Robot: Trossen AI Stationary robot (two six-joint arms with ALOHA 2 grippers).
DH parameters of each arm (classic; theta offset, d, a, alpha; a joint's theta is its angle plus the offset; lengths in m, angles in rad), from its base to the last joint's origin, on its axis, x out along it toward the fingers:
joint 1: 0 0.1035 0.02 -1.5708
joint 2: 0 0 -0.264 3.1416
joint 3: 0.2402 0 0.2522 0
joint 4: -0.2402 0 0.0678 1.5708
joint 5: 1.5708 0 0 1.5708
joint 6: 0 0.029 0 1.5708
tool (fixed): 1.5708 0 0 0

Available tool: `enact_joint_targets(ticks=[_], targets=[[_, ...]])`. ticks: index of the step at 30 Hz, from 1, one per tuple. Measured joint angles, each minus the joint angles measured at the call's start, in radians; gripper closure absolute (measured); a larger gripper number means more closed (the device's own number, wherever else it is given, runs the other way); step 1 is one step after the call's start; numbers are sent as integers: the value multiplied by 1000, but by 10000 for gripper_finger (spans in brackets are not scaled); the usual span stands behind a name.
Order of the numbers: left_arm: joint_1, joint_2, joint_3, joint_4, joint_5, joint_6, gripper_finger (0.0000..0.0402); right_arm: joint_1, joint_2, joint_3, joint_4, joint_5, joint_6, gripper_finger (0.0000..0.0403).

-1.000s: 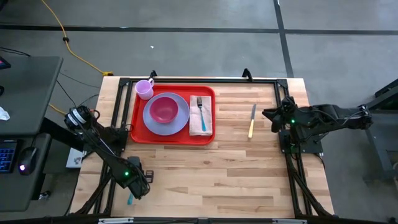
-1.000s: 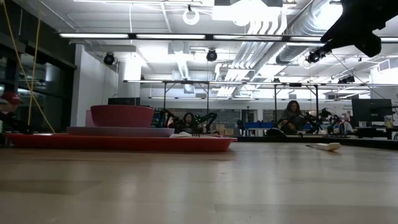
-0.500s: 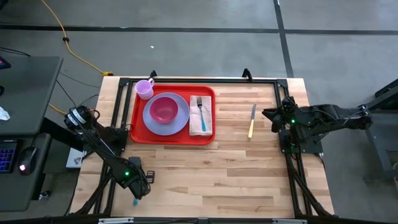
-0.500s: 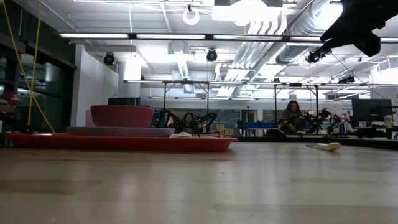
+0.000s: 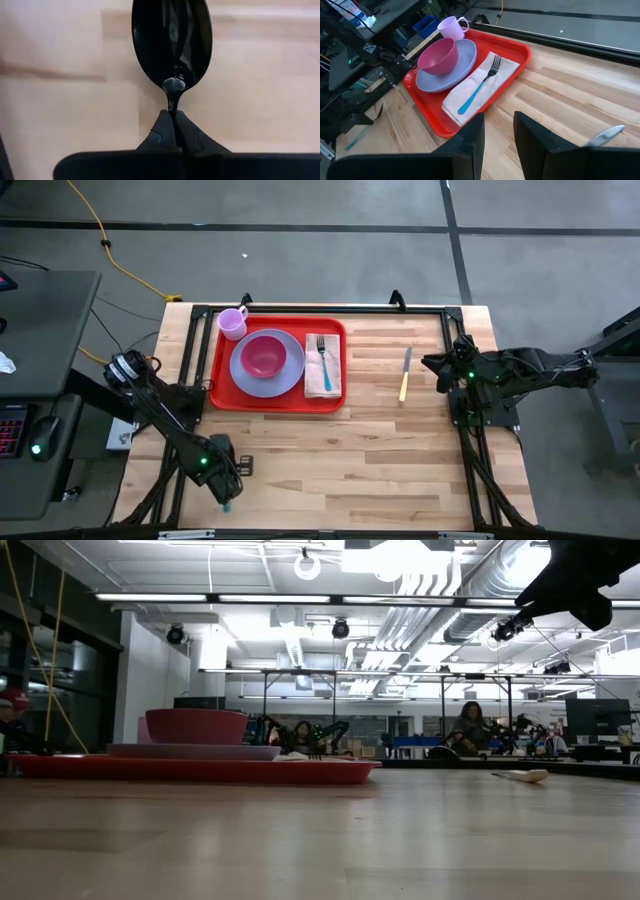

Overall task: Set up tray
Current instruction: Put the blue spoon on the white table napkin to the left of the blue fork

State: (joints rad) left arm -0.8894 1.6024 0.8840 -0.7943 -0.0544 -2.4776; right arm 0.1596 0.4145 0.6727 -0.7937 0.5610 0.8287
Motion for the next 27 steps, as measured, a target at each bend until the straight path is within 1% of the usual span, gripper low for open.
enact_joint_targets(ticks=[4,7,12,15,19,27], targets=[[1,-1,16,-9,-23,-6,391,0,0,0,3,0,-1,320],[22,-2,31,-9,-33,-3,391,0,0,0,5,0,-1,320],[88,-2,60,-20,-96,50,391,0,0,0,6,-3,-4,320],[145,-2,84,-36,-106,129,391,0,0,0,5,-3,-8,320],[238,-3,130,-57,-107,281,391,0,0,0,5,-3,-12,320],[432,-3,271,-156,-131,560,391,0,0,0,5,-4,-24,320]])
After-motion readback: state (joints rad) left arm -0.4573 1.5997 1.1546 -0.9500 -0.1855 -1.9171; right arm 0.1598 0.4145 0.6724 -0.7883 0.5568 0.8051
